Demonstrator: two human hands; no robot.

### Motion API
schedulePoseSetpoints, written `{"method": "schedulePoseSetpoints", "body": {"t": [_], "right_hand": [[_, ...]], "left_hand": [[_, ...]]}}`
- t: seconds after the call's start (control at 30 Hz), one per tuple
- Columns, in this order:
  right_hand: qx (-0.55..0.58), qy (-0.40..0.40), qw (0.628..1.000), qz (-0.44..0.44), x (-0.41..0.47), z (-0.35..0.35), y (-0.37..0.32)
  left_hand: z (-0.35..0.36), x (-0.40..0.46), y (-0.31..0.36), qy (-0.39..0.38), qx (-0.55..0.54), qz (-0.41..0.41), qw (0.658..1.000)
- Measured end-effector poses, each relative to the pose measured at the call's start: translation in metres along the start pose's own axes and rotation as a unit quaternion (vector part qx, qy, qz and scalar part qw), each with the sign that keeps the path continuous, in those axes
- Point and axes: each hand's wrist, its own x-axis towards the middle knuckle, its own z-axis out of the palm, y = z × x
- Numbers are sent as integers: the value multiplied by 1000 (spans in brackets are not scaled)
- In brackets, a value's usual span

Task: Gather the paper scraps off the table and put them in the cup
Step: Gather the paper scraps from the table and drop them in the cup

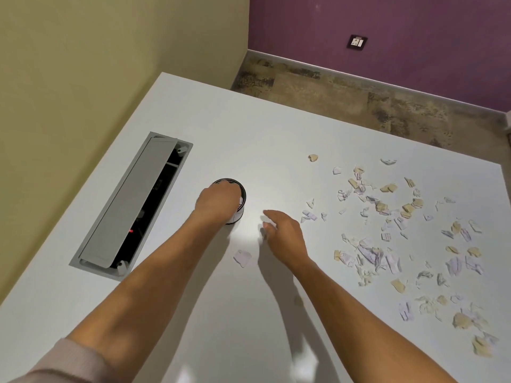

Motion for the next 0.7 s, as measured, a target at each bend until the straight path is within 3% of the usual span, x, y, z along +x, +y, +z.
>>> {"method": "schedulePoseSetpoints", "body": {"t": [0.1, 0.17, 0.23, 0.37, 0.53, 0.7], "right_hand": [[-87, -31, 994, -52, -10, 1, 19], [-175, -84, 977, -89, -11, 5, 33], [-251, -124, 954, -109, -13, 10, 44], [-336, -155, 916, -153, -26, 22, 61], [-351, -157, 903, -192, -49, 21, 83], [-360, -152, 898, -202, -91, 10, 111]], "left_hand": [[5, -23, -2, 134, -103, 0, 986], [20, -43, -2, 289, -183, 66, 937], [45, -57, 0, 379, -186, 126, 898], [110, -78, 6, 295, -192, 176, 919], [176, -99, 10, 90, -170, 154, 969], [200, -118, 23, 56, -127, 189, 972]]}}
